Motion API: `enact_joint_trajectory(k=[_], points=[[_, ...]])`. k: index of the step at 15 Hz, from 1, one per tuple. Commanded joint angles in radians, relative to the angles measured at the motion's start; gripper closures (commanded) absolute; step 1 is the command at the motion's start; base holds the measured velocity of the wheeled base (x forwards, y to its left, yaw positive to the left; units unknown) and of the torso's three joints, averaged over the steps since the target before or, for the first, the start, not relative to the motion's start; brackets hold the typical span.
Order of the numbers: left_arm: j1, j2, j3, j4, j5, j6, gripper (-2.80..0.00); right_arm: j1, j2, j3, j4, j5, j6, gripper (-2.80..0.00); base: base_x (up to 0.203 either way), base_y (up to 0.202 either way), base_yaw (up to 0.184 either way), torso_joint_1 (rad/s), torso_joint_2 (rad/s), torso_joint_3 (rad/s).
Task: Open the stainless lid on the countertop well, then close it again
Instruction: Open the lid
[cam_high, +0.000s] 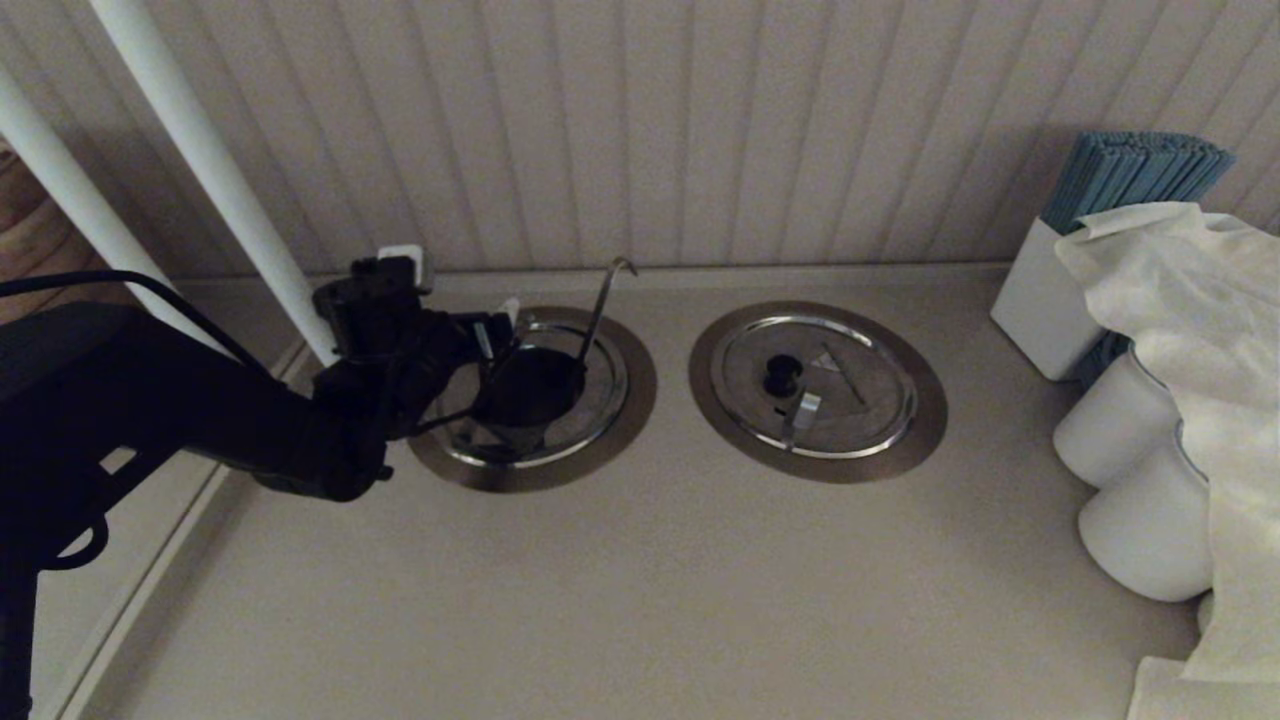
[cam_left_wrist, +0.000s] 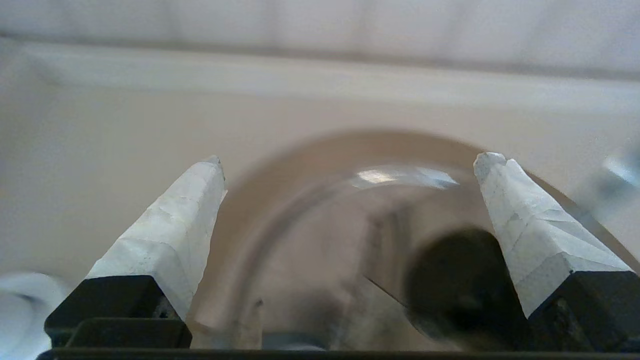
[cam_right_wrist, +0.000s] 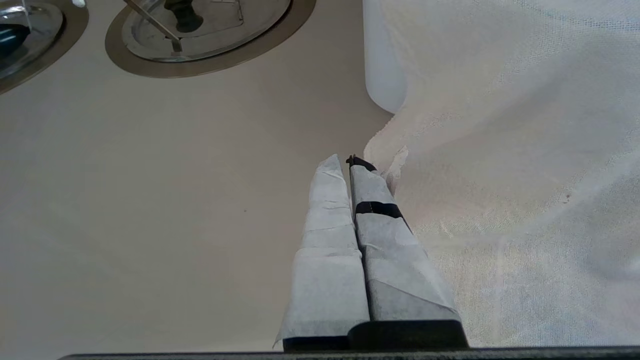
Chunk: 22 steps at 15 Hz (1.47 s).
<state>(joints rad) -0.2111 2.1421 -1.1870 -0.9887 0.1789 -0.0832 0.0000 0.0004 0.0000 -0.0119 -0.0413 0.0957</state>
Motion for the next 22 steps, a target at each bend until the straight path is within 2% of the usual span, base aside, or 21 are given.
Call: enact_joint_trajectory(k=[1,8,12,22], points=[[0.018,0.004,-0.013,0.000,-0.001,0.000,-2.80,0.000,0.001,0.000,0.000,0.000,0.001,0.00,0.000,0.000,0.000,0.000,0.00,0.000],[0.052,-0.025,-0.028,0.004,-0.010,-0.006,-2.80,0.000,0.001,0.000,0.000,0.000,0.001,0.00,0.000,0.000,0.000,0.000,0.00,0.000],[-0.029,-0.013,0.032,0.006,-0.063,-0.019,-2.80,0.000,0.001,0.000,0.000,0.000,0.001,0.00,0.000,0.000,0.000,0.000,0.00,0.000],[-0.119,0.073,0.070,-0.004,-0.065,-0.018,-2.80,0.000,0.001,0.000,0.000,0.000,0.001,0.00,0.000,0.000,0.000,0.000,0.00,0.000]])
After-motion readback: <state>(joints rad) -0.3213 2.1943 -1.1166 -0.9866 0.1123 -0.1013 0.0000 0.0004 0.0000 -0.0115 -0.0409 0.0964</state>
